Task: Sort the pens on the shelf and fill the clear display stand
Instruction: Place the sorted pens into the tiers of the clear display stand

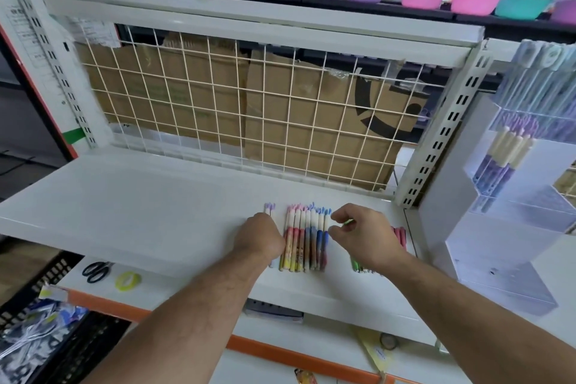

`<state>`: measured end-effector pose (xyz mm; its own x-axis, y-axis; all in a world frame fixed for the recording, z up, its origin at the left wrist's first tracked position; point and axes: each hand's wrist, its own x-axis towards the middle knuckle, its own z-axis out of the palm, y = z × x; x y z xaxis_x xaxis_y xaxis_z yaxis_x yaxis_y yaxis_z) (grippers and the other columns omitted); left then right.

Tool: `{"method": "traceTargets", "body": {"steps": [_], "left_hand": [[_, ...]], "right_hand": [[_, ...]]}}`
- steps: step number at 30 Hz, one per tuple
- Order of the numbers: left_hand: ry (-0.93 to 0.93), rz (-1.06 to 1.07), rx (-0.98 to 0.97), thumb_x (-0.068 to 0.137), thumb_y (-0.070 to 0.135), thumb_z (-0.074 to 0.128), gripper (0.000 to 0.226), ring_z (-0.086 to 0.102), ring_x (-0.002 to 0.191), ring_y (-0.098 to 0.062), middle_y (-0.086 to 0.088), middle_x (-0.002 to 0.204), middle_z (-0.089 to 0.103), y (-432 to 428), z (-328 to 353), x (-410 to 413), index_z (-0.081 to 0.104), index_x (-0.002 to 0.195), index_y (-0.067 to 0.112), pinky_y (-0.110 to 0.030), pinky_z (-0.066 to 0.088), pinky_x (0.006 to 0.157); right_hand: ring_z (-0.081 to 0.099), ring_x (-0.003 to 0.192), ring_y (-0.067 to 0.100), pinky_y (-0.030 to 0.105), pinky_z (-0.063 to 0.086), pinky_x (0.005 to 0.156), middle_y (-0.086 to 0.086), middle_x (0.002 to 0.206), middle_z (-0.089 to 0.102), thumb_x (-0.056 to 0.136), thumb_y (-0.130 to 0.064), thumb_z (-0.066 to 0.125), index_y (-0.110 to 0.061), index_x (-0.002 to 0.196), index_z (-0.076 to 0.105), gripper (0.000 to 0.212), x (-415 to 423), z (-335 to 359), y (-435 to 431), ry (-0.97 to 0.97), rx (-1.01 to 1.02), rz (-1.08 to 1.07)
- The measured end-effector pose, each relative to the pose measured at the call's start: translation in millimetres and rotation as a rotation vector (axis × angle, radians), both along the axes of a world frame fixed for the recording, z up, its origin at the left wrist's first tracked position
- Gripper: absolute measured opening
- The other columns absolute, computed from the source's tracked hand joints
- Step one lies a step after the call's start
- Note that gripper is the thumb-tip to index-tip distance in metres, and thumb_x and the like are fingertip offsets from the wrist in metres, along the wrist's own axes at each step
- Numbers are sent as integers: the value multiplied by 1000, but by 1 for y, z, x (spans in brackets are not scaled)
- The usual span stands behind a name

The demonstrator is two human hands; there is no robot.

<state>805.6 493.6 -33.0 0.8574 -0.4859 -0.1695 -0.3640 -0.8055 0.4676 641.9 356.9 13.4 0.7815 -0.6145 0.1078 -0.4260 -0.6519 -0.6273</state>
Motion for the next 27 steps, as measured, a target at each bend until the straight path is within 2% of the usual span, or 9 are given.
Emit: {"method": "traceTargets", "body": {"steps": [4,6,9,12,15,17,21,23,27], "left_hand": [[-1,-46,111,84,13,64,19,65,75,-16,0,86,67,2,5,3,67,102,12,-23,42,50],[4,-53,138,86,13,63,20,65,68,-15,0,87,67,4,6,3,67,107,13,-24,44,47],[14,-32,119,87,11,59,14,65,57,-17,-1,77,63,7,6,1,67,100,12,-23,45,39],[30,17,57,87,11,59,9,65,59,-18,1,76,59,11,6,2,64,95,12,-23,45,40],[67,62,-92,89,17,61,9,63,71,-20,1,79,56,11,9,3,55,82,16,-21,43,41],[97,101,-218,91,23,61,18,57,64,-16,0,77,56,6,14,-1,52,77,17,-20,35,33],[168,15,-426,91,23,59,29,53,56,-16,-1,63,57,-15,29,-23,57,64,15,-21,31,45],[265,-46,-535,91,21,59,26,55,60,-18,-4,67,65,-26,35,-42,63,67,11,-23,37,53],[428,-147,-678,86,8,62,11,58,66,-16,-1,72,68,-52,41,-83,66,77,12,-30,46,66]], "right_hand": [[63,84,-3,14,50,69,-13,102,66,91,-26,70,-22,113,70,22,-4,3,-2,0,6,-18],[66,83,2,19,54,70,-11,102,68,91,-26,71,-22,111,70,21,-7,3,0,-1,24,-24],[72,73,18,23,59,56,-16,96,67,91,-27,71,-27,105,68,14,-13,5,3,-3,60,-33],[71,61,15,16,49,42,-20,88,65,90,-26,71,-27,98,69,9,-22,6,4,-13,53,-46],[67,56,7,12,42,40,-17,82,67,90,-24,71,-23,95,70,5,-29,8,4,-19,50,-52],[65,65,2,8,42,50,-16,85,67,90,-25,71,-26,94,70,4,-34,10,5,-6,30,-55],[64,77,0,14,49,63,-15,88,68,90,-24,72,-21,96,73,7,-46,16,4,-19,25,-62],[66,80,6,19,53,68,-12,88,70,90,-24,72,-22,96,73,7,-53,19,3,-29,21,-75],[64,75,4,6,43,58,-12,86,69,90,-23,71,-22,97,72,7,-74,23,-9,-69,15,-95]]}}
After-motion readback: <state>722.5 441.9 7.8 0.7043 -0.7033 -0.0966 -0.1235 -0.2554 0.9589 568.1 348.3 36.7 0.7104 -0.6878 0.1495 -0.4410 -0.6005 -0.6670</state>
